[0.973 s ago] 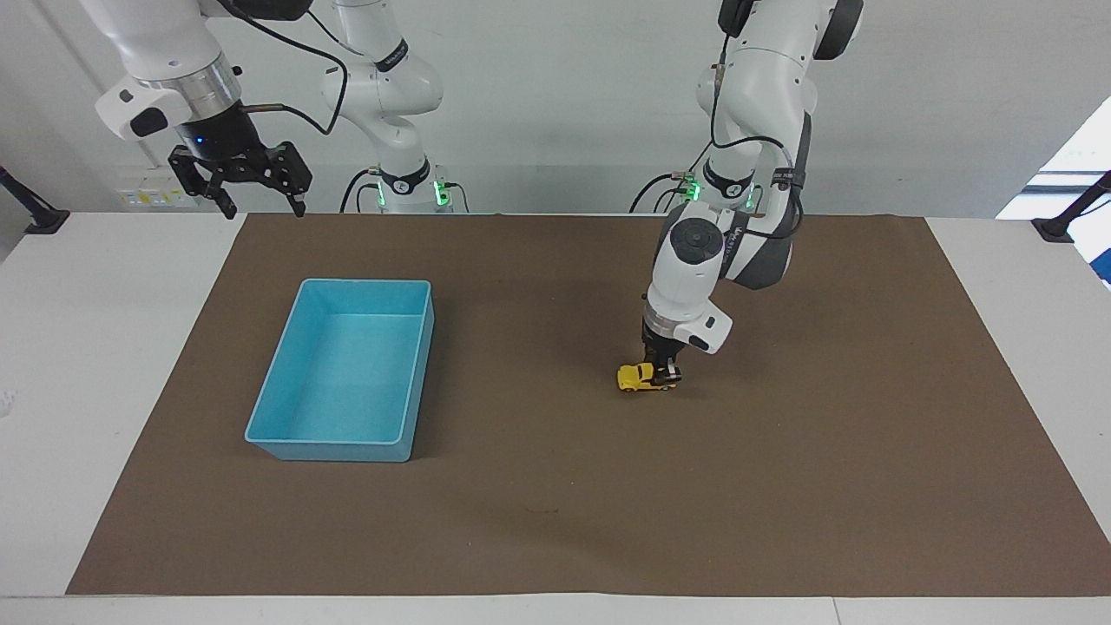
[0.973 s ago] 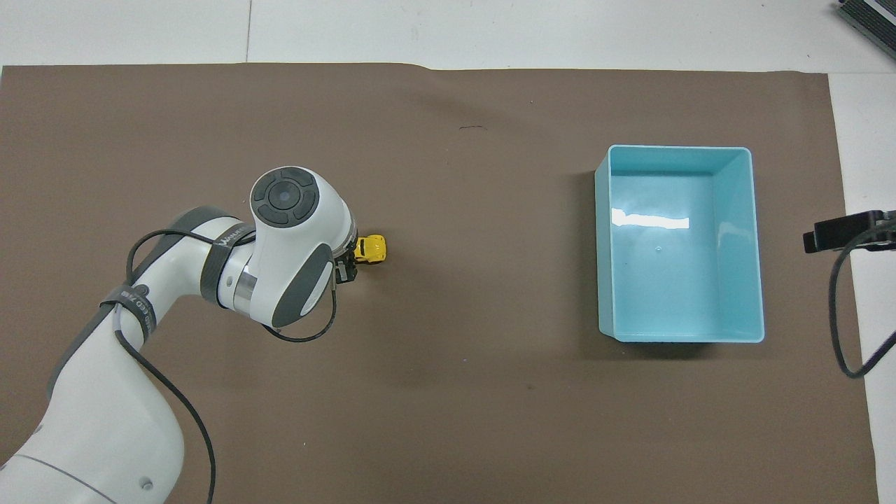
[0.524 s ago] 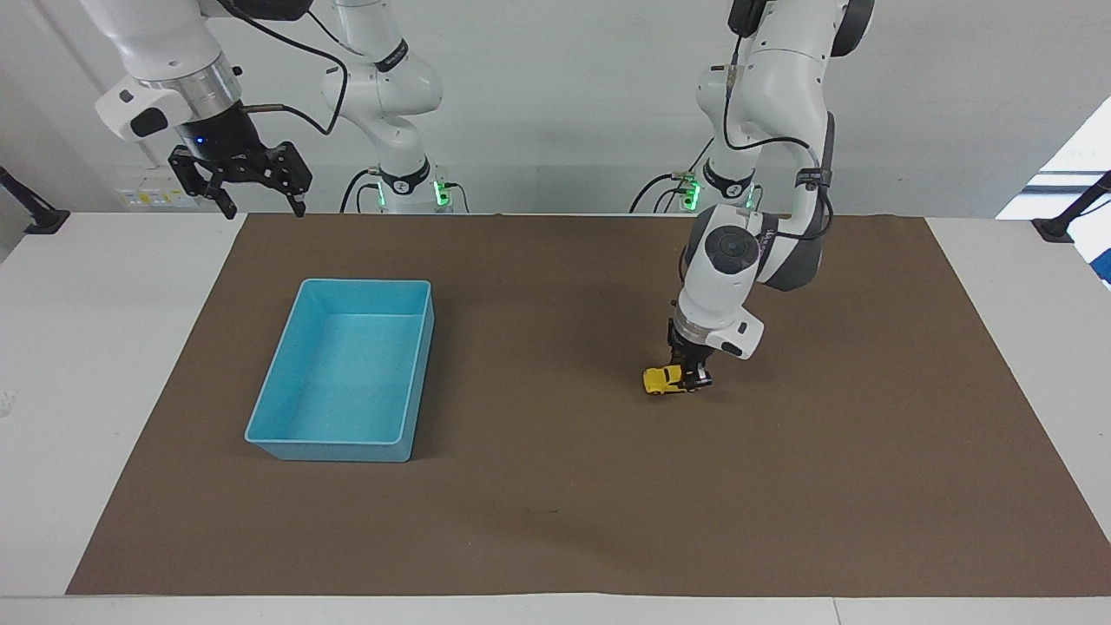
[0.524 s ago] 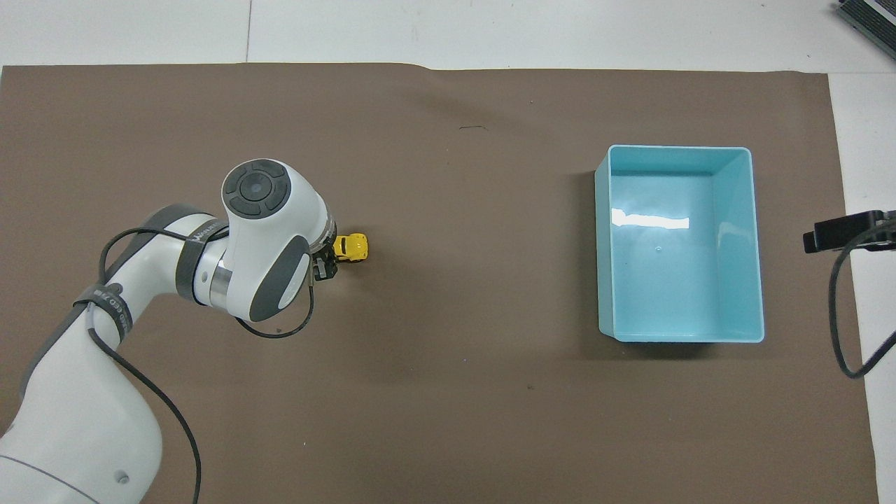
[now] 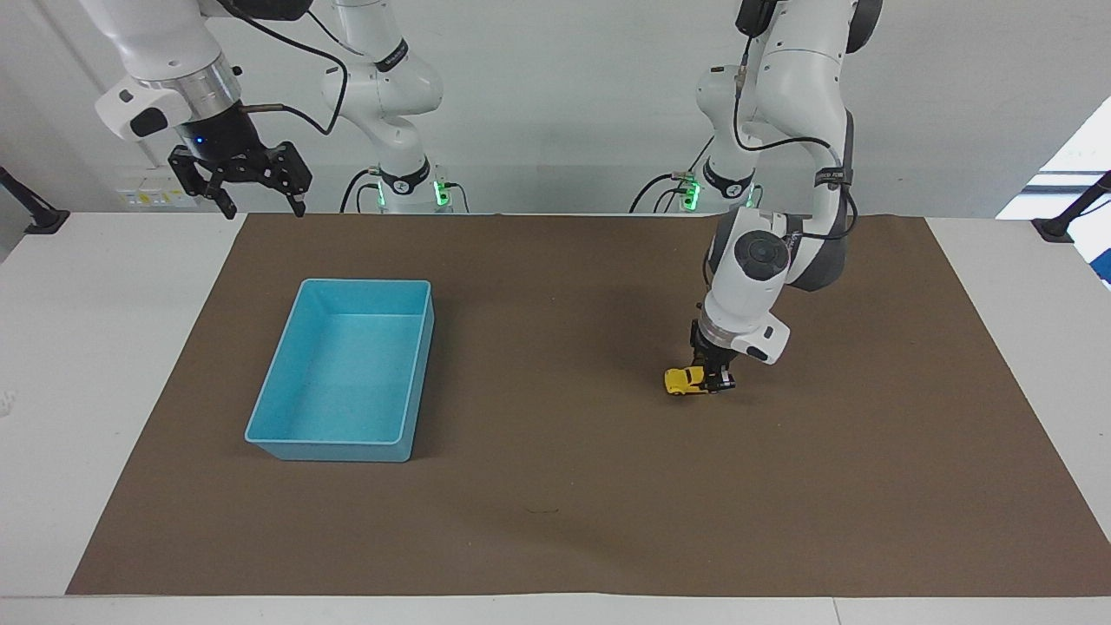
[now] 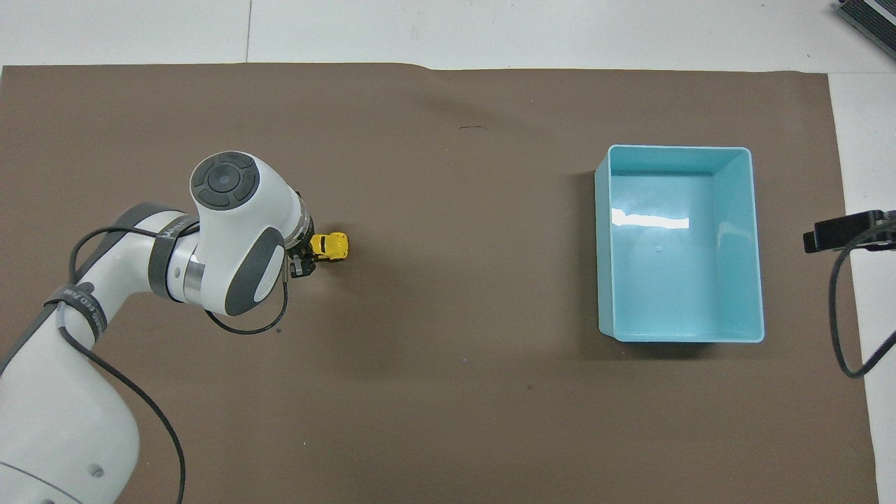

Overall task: Wind up and store yellow beetle car
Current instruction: 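Release the car with the left gripper so it rolls toward the bin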

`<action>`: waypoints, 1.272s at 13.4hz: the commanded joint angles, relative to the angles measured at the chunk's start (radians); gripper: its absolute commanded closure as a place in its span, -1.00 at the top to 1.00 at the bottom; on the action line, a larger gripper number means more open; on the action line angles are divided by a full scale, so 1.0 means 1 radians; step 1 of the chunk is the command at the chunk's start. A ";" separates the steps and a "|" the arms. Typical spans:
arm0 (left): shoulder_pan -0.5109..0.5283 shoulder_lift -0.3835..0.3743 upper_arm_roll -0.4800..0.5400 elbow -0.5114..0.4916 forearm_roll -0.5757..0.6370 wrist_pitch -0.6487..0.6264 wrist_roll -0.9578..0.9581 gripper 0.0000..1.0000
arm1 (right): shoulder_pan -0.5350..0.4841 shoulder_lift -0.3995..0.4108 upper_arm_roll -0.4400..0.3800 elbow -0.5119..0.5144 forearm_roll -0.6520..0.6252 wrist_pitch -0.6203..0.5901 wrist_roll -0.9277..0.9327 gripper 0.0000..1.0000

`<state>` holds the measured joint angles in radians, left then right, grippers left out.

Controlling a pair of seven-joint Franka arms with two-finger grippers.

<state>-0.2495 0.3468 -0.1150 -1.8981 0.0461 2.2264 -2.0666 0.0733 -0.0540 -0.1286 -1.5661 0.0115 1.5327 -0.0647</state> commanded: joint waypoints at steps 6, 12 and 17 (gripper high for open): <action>0.024 0.021 0.011 0.004 0.017 -0.008 0.065 1.00 | -0.007 -0.006 0.000 -0.003 0.012 -0.003 0.008 1.00; 0.024 0.020 0.011 0.011 0.017 -0.013 0.062 1.00 | -0.007 -0.006 -0.002 -0.003 0.012 -0.003 0.008 1.00; 0.026 0.020 0.011 0.020 0.015 -0.018 0.059 1.00 | -0.007 -0.006 -0.002 -0.003 0.012 -0.003 0.008 1.00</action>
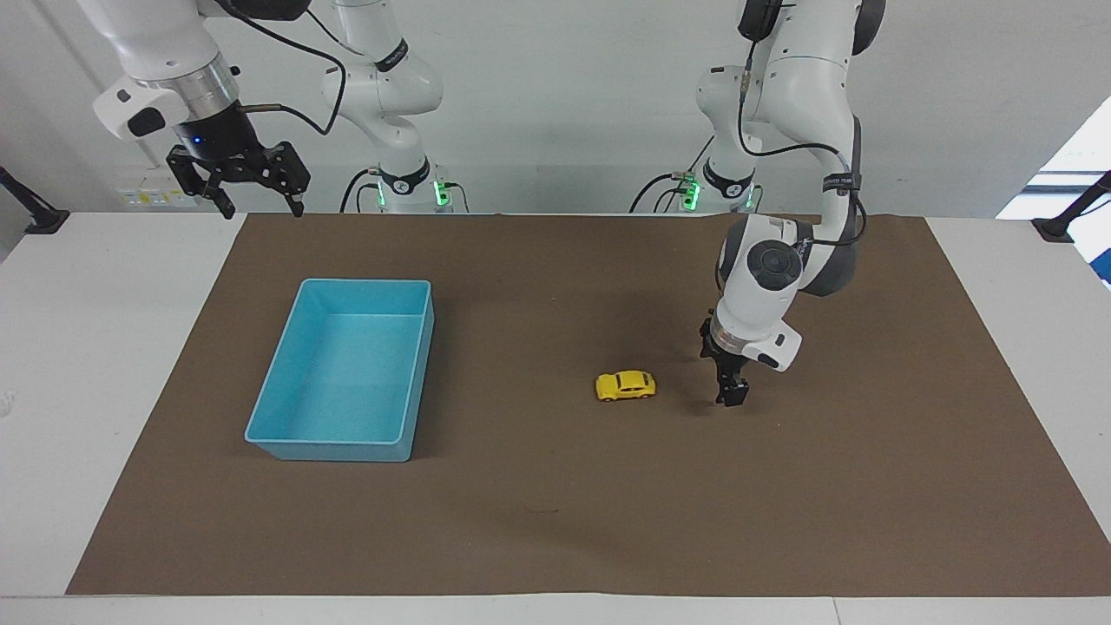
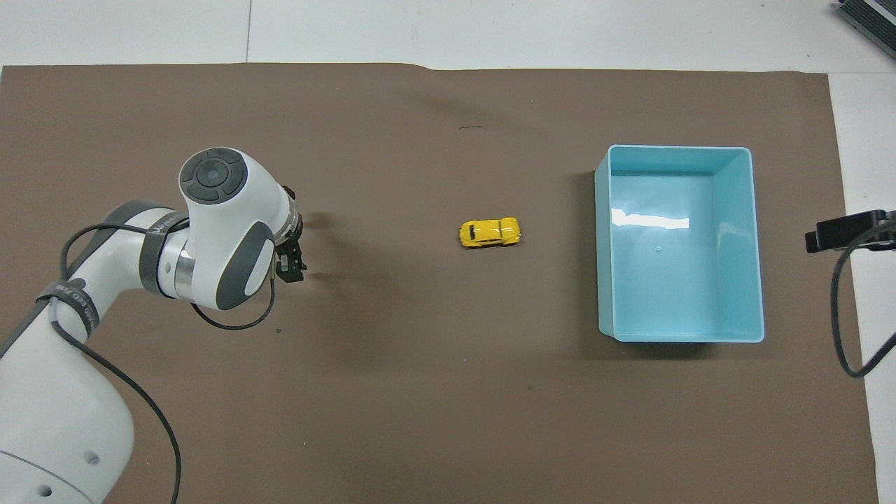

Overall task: Wind up and store yellow beetle car
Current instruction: 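Release the car with the left gripper so it rolls toward the bin, then raise the left gripper while the right gripper reaches toward the car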

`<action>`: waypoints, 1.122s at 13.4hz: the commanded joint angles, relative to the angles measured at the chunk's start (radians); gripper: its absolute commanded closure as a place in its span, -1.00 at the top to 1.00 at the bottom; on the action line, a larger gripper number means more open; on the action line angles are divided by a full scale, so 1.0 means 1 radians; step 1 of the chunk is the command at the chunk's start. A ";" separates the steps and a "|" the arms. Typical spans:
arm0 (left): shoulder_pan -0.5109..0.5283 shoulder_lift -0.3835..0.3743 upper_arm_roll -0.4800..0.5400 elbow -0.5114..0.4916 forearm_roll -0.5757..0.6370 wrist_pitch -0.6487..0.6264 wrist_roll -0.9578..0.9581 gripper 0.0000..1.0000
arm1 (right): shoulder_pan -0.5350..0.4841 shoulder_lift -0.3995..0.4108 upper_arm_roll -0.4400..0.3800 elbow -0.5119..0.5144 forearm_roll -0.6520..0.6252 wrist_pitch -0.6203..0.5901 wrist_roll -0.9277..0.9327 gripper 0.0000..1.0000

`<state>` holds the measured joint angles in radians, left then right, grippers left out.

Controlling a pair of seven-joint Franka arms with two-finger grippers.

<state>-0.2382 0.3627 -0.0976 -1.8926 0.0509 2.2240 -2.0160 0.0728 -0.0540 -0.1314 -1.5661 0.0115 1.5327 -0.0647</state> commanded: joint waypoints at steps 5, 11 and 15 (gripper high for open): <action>0.016 0.004 -0.007 0.018 0.010 -0.014 0.007 1.00 | -0.007 -0.006 0.007 -0.003 0.012 -0.003 0.008 1.00; 0.016 0.004 -0.007 0.024 0.010 -0.012 0.010 1.00 | -0.007 -0.006 0.007 -0.003 0.012 -0.003 0.008 1.00; 0.016 -0.011 -0.005 0.036 0.010 -0.012 0.017 1.00 | -0.002 -0.012 0.007 -0.003 0.016 -0.020 0.005 1.00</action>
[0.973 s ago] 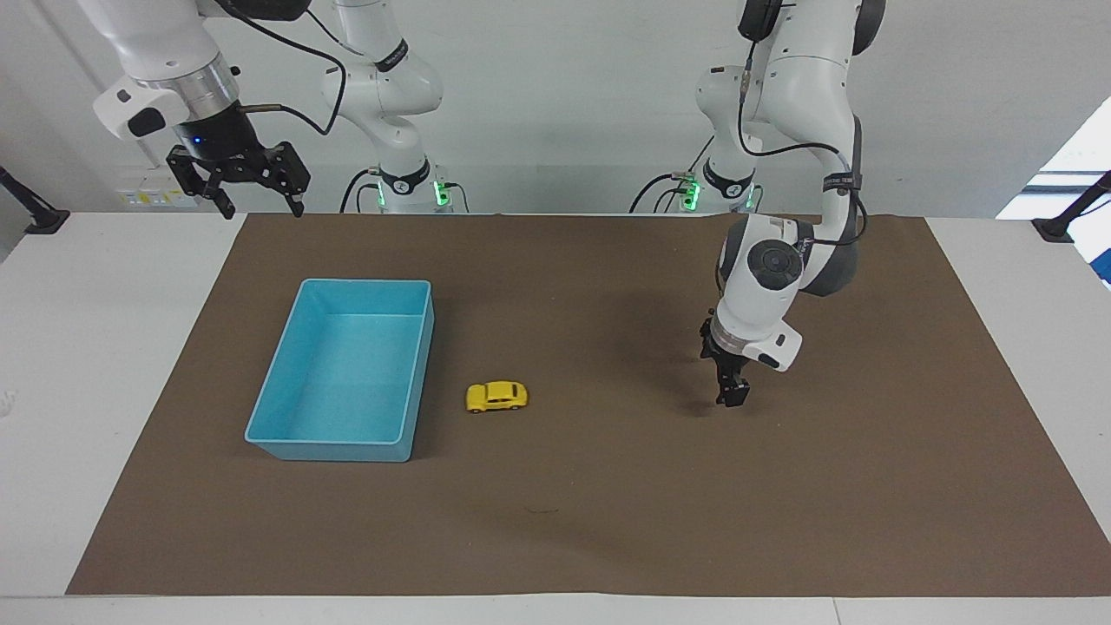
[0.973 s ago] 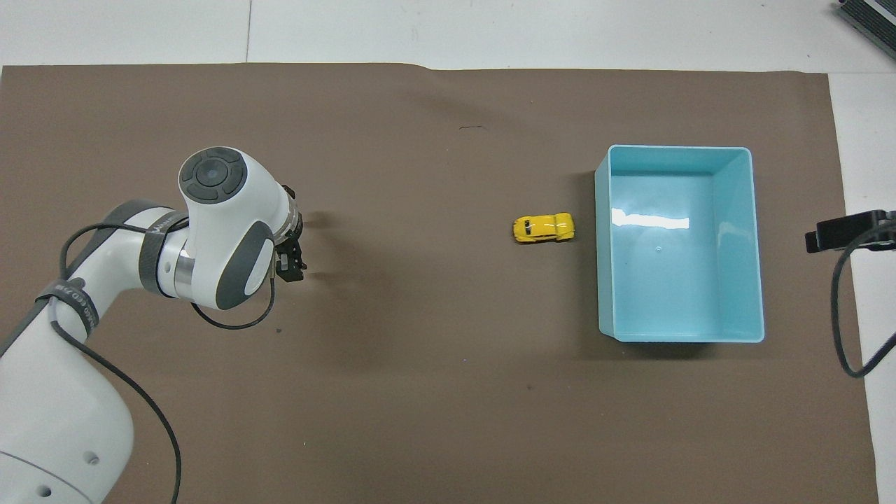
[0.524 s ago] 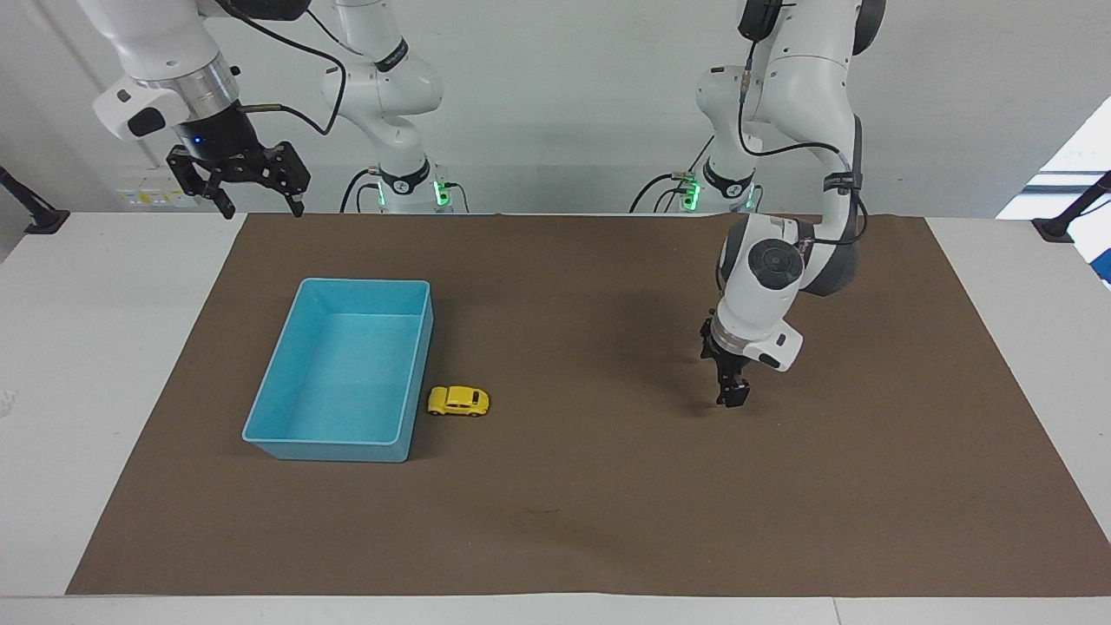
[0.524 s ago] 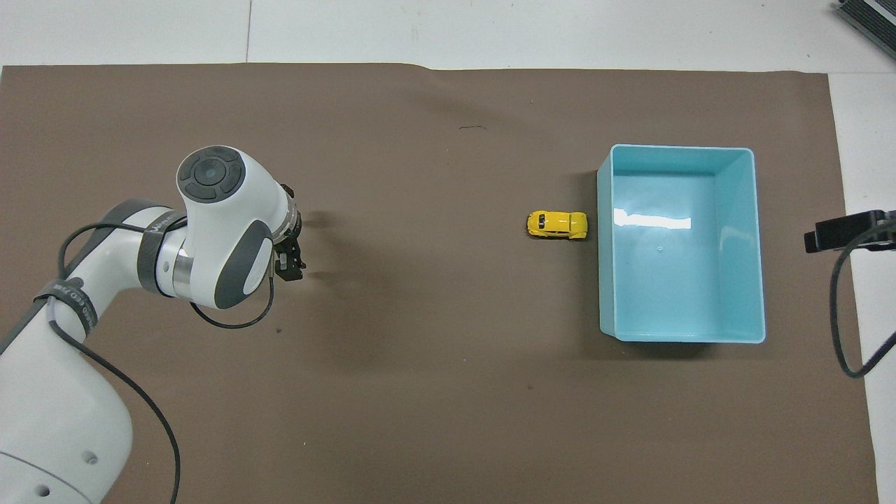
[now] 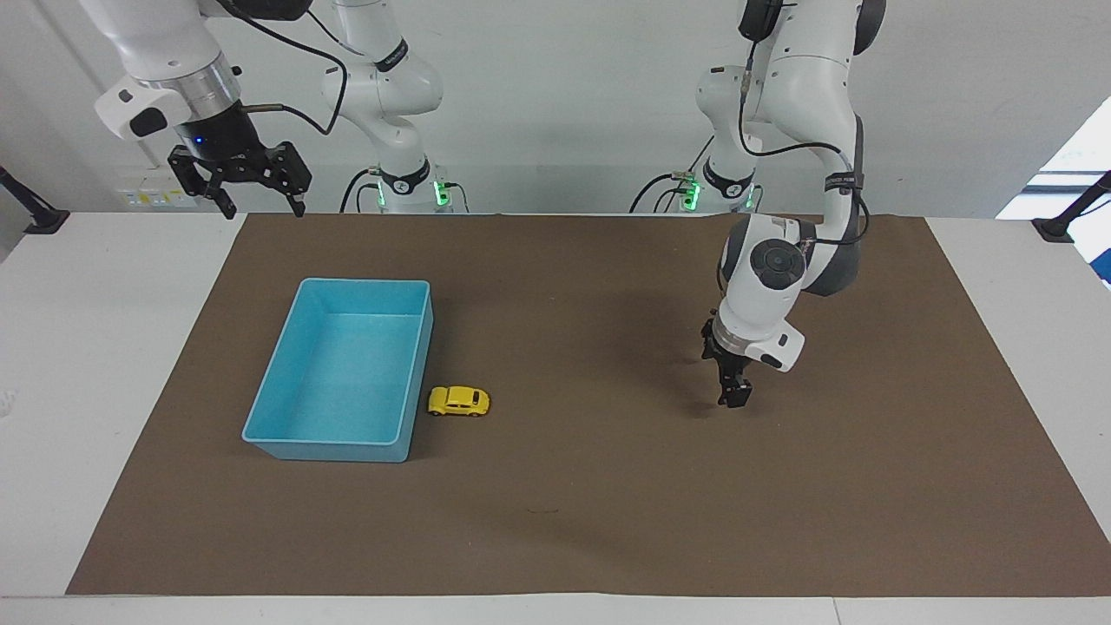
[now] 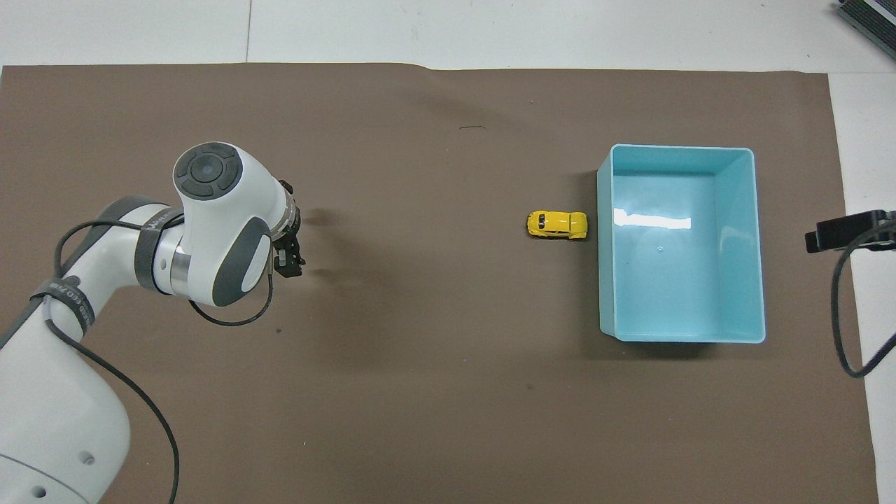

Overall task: Wind up and store yellow beetle car
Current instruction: 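Raise the left gripper while the right gripper reaches toward the car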

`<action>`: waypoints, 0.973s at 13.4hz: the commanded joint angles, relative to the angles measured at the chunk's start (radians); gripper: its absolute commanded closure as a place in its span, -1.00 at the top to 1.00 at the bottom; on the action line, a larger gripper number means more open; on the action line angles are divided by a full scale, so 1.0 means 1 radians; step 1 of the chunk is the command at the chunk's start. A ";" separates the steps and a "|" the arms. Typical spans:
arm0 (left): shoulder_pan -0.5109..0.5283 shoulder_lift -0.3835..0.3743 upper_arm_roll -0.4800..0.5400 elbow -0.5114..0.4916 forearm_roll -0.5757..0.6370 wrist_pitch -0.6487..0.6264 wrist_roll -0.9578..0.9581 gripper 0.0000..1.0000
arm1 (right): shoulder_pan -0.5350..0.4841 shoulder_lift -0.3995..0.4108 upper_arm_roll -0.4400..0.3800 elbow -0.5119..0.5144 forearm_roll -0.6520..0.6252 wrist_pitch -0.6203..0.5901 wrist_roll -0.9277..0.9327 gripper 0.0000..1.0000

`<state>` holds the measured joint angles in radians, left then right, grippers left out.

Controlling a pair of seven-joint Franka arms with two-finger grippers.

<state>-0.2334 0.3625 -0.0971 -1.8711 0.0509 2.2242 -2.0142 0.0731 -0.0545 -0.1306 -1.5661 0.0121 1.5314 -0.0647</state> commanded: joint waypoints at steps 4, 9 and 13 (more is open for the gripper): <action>0.011 -0.050 -0.003 0.015 0.012 -0.023 0.090 1.00 | 0.008 -0.011 0.048 -0.005 0.023 0.007 -0.021 1.00; 0.011 -0.096 0.000 0.024 0.012 -0.058 0.196 1.00 | 0.011 -0.005 0.095 -0.023 0.023 0.101 -0.265 1.00; 0.012 -0.137 0.002 0.029 0.012 -0.090 0.357 1.00 | 0.033 0.008 0.098 -0.060 0.025 0.131 -0.472 1.00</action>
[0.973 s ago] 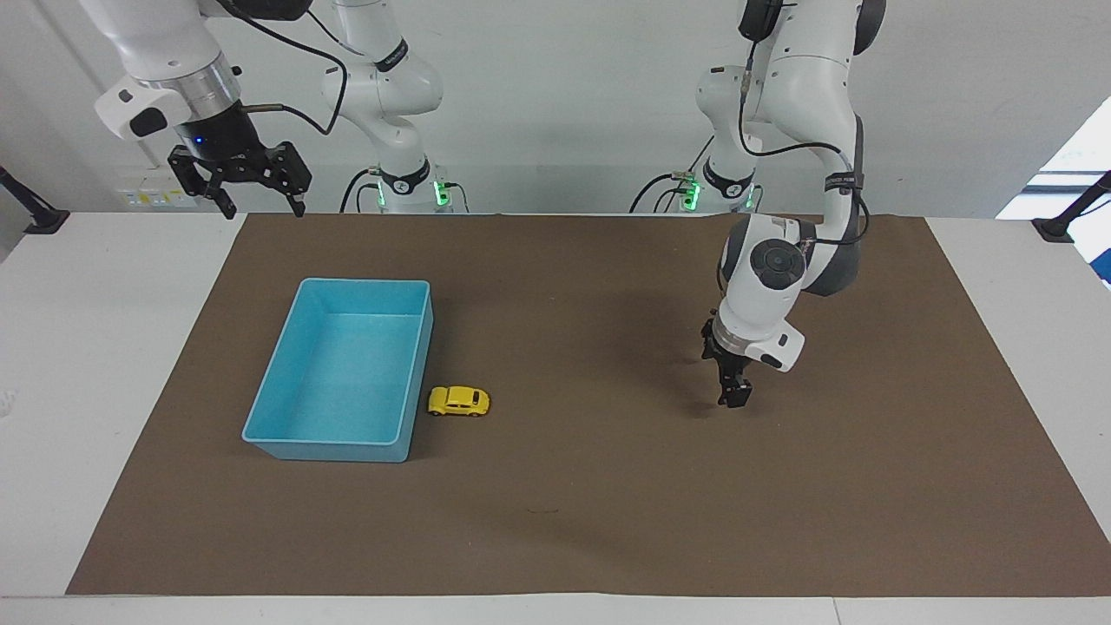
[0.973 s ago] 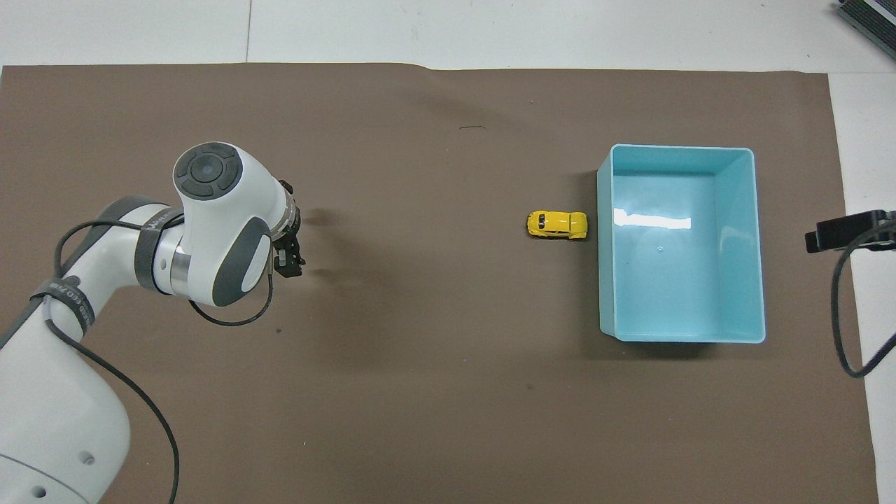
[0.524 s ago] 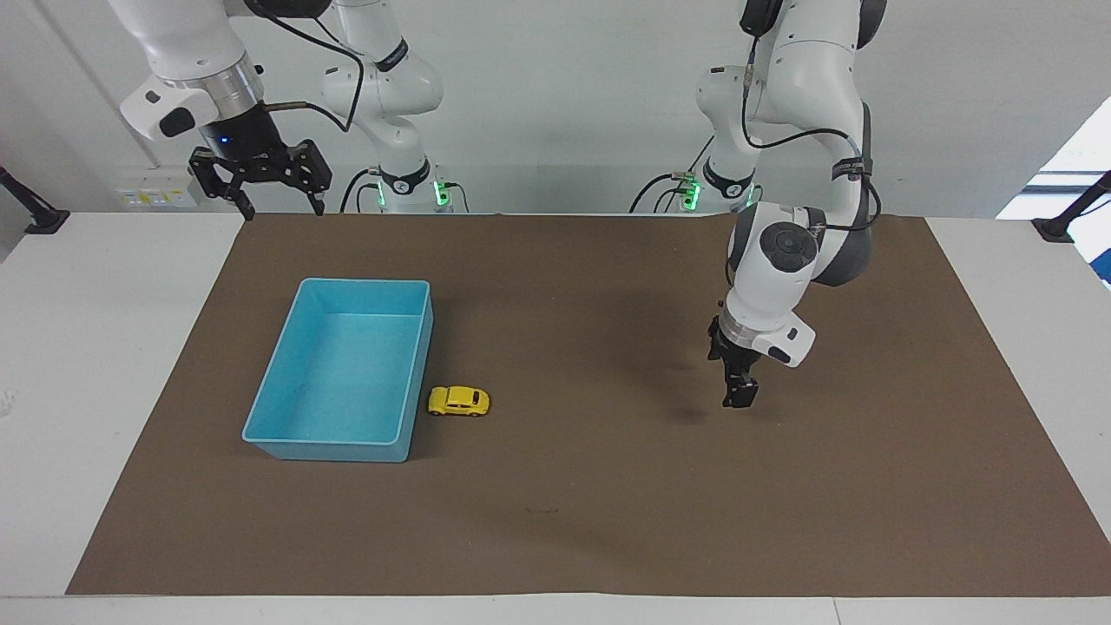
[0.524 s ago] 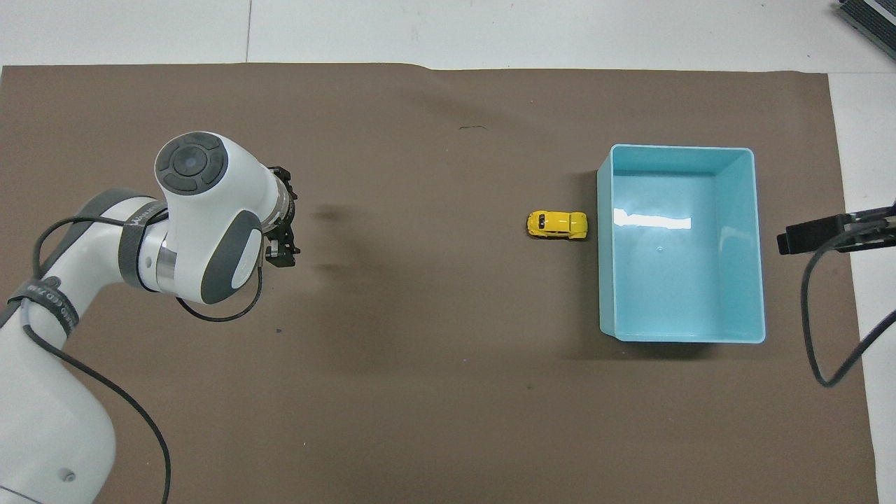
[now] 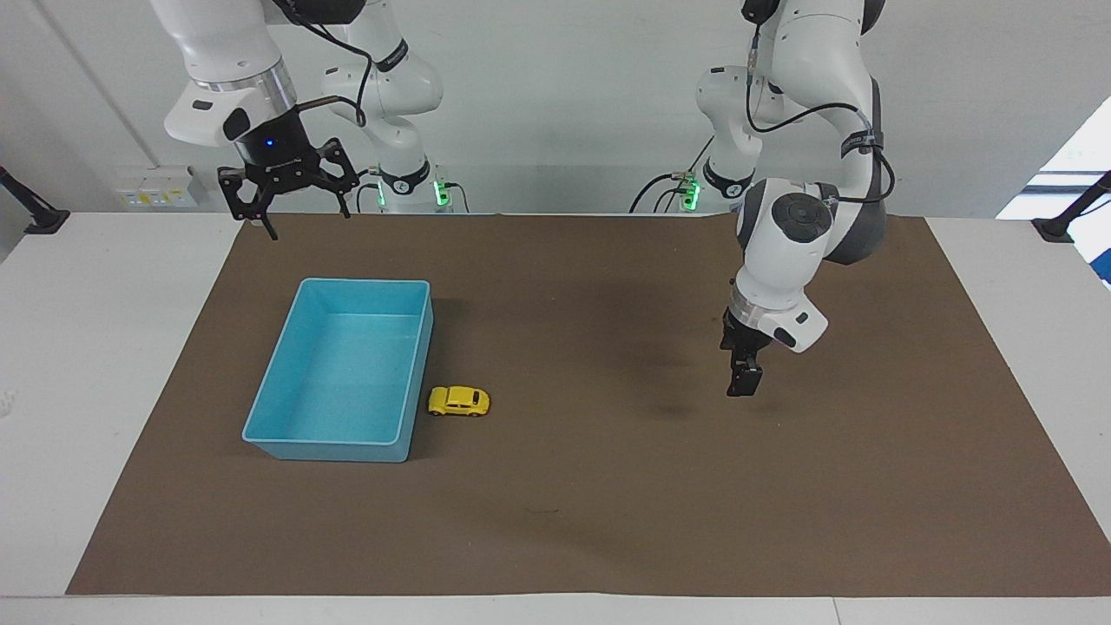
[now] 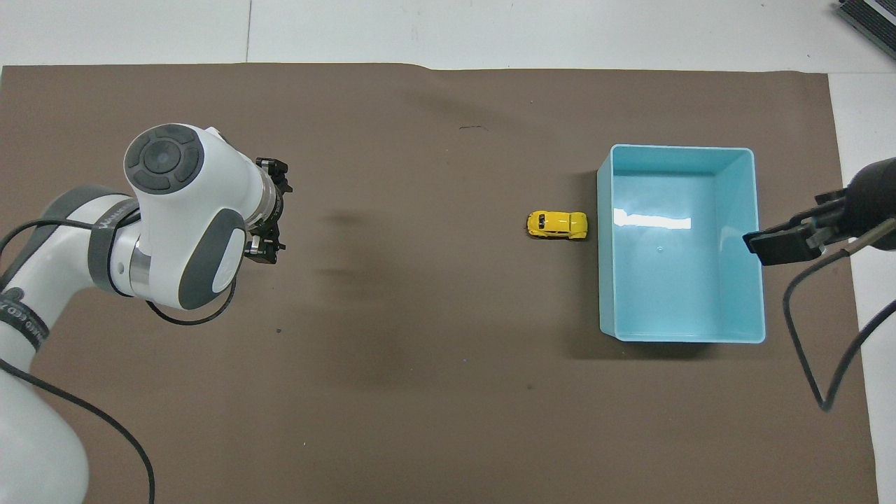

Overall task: Wind up and store yellow beetle car
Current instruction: 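Raise the left gripper while the right gripper reaches toward the car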

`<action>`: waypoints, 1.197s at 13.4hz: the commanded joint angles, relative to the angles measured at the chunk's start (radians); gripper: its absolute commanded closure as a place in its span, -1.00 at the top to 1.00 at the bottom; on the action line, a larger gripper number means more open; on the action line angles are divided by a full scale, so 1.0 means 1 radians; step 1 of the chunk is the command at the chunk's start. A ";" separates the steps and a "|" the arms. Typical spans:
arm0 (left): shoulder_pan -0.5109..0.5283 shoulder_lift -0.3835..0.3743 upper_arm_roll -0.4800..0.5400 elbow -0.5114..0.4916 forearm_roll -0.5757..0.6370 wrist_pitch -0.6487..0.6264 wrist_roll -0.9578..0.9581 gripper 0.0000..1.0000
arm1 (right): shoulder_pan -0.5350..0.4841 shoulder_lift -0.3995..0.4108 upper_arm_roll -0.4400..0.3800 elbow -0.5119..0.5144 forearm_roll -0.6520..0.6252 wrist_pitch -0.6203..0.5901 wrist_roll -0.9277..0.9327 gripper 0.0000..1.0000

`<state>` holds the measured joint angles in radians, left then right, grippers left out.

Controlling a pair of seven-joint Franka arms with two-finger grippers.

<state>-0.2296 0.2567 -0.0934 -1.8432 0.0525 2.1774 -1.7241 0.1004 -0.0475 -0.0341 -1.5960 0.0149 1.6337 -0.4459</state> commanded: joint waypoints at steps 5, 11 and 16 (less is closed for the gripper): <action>0.044 -0.077 -0.003 0.004 0.007 -0.100 0.216 1.00 | 0.051 0.050 0.003 -0.048 0.020 0.035 -0.331 1.00; 0.119 -0.154 0.000 0.027 -0.060 -0.223 0.640 1.00 | 0.058 0.113 0.005 -0.042 0.014 0.075 -0.502 1.00; 0.144 -0.162 0.000 0.068 -0.060 -0.280 0.793 1.00 | 0.073 0.176 0.005 -0.041 0.014 0.143 -0.632 1.00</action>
<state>-0.0968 0.1047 -0.0870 -1.7953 0.0071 1.9361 -0.9847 0.1770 0.1031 -0.0300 -1.6340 0.0152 1.7531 -1.0158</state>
